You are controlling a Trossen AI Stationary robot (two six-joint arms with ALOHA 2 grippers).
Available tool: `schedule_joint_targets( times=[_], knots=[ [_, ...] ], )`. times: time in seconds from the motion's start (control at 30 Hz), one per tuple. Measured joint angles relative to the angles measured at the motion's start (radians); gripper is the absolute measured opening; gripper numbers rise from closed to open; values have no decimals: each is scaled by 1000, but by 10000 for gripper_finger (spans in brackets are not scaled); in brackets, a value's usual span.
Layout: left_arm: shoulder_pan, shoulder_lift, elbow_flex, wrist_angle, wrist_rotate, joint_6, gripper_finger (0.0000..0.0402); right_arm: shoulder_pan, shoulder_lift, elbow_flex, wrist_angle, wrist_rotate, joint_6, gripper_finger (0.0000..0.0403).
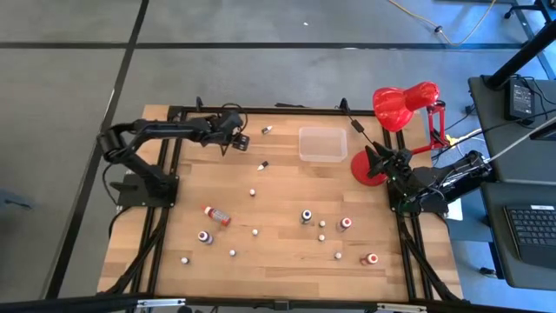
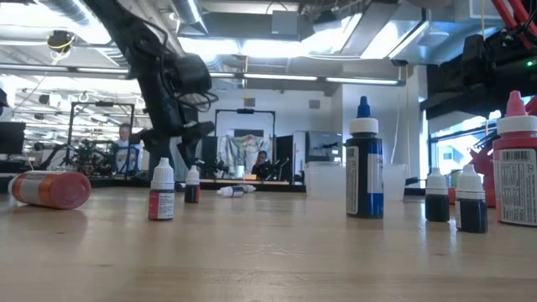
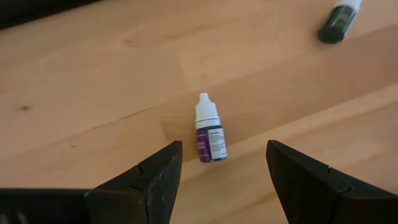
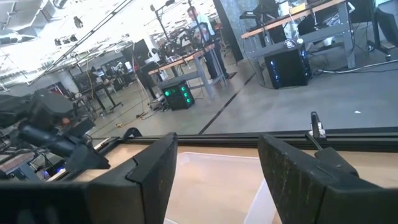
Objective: Pick & Place food coloring
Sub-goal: Put the small purple food coloring bottle in the transparent bin
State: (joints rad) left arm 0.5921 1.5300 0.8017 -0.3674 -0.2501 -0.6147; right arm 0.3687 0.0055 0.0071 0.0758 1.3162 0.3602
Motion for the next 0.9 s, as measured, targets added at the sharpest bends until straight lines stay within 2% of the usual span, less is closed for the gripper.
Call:
schedule_joint_targets(
  times=[0.43, 0.9],
  knots=[
    [8, 135, 0, 61, -5, 28, 219, 0, 0, 0, -1, 0, -2, 227],
    [7, 152, 2, 80, -17, 26, 123, 0, 0, 0, -1, 1, -2, 227]
  ],
)
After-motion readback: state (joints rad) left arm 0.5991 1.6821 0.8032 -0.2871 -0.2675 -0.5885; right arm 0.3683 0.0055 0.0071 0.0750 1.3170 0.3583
